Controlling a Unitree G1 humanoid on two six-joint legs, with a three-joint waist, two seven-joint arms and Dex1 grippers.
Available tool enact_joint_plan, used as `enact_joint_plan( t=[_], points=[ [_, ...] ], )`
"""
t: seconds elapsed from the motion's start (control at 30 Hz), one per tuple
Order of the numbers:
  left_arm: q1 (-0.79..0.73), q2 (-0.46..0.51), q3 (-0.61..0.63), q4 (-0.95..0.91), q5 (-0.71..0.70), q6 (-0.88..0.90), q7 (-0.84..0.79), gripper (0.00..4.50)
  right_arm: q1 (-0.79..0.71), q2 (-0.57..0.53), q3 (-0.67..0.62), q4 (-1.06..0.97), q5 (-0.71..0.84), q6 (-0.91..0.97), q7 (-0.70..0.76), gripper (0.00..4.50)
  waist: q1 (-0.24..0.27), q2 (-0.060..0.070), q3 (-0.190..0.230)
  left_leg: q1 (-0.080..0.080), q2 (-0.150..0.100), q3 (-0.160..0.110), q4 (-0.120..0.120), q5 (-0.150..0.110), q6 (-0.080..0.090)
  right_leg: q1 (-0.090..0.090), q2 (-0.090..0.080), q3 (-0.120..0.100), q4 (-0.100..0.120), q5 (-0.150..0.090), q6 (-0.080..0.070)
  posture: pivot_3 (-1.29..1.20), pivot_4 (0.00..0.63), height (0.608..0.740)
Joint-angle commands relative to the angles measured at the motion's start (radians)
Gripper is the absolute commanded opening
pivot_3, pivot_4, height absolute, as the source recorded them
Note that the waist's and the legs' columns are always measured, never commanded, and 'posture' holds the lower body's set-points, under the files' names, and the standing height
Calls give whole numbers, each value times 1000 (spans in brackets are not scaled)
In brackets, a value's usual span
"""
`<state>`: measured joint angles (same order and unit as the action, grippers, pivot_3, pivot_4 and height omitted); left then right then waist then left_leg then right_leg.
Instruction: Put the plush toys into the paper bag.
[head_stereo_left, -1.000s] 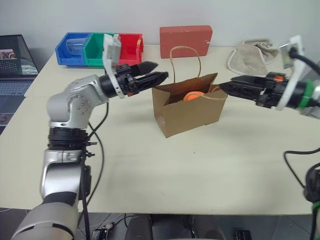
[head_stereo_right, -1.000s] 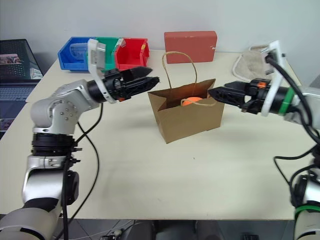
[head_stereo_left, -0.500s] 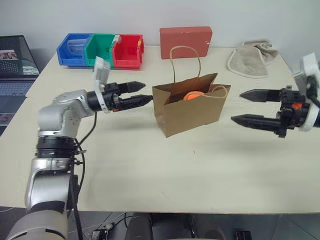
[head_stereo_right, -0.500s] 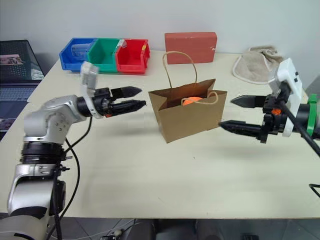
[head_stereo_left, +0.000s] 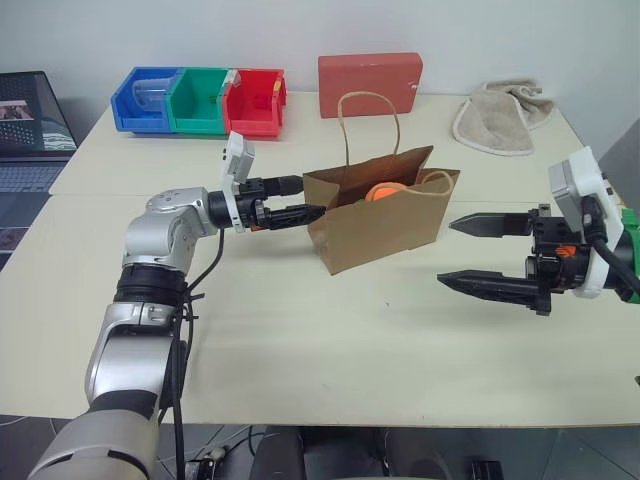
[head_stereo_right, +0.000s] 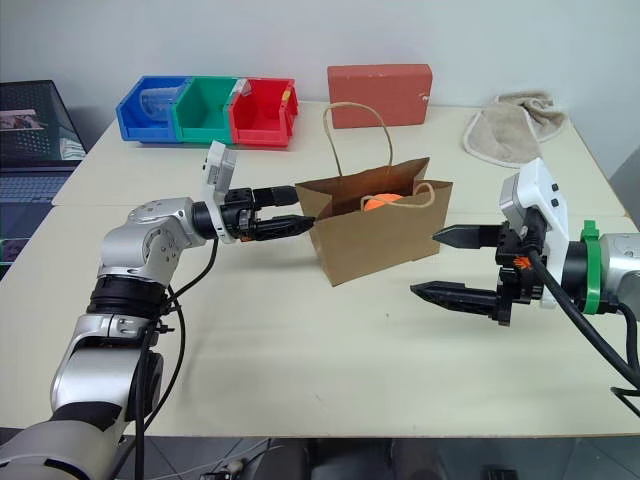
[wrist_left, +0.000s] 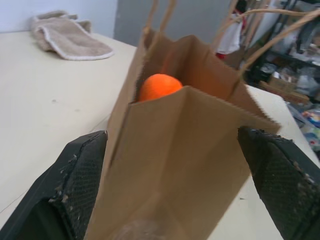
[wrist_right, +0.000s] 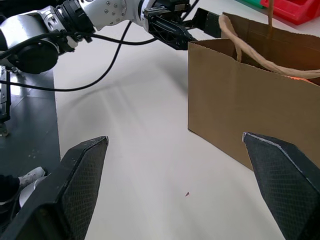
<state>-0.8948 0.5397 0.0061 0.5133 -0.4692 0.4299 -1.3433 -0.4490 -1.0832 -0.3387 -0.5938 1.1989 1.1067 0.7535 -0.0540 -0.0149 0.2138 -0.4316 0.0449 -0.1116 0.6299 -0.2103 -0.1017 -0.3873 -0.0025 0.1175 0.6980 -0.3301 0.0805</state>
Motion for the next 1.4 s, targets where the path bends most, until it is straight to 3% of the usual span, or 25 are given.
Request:
enact_joint_plan(
  t=[0.03, 0.3, 0.6, 1.17, 1.27, 1.4],
  points=[
    [9, 25, 11, -50, -13, 20, -36, 4454, 8, -20, -40, -24, 34, -9, -14, 4500, 0, 0, 0, 0, 0, 0, 0, 0, 0, 0, 0, 0, 0, 0, 0, 0, 150, 740],
    [37, 44, -19, -122, 16, 20, -76, 4454, 22, -31, -25, -22, 33, -26, -14, 4500, 0, 0, 0, 0, 0, 0, 0, 0, 0, 0, 0, 0, 0, 0, 0, 0, 150, 740],
    [122, 21, -39, -287, 23, 33, 2, 4454, 10, -27, 8, -19, 11, -40, -16, 4500, 1, 0, 0, 0, 0, 0, 0, 0, 0, 0, 0, 0, 0, 0, 0, 0, 150, 740],
    [210, -141, -29, -381, 56, -54, 317, 4454, 9, 1, 72, -43, -52, -84, -40, 4500, 9, 0, 0, 0, 0, 0, 2, 0, 0, 1, 0, 0, 1, 0, 0, 0, 150, 740],
    [217, -154, -30, -383, 54, -73, 324, 3813, 29, 0, 63, -59, -74, -101, -42, 4500, 10, 0, 0, 0, 0, 0, 2, 0, 0, 1, 0, 0, 1, 0, 0, 0, 150, 740],
    [221, -153, -40, -379, 60, -87, 324, 2556, 57, 5, 56, -79, -121, -143, -34, 4500, 10, 0, 0, 0, 0, 0, 2, 0, 0, 1, 0, 0, 1, 0, 0, 0, 150, 740]
  ],
)
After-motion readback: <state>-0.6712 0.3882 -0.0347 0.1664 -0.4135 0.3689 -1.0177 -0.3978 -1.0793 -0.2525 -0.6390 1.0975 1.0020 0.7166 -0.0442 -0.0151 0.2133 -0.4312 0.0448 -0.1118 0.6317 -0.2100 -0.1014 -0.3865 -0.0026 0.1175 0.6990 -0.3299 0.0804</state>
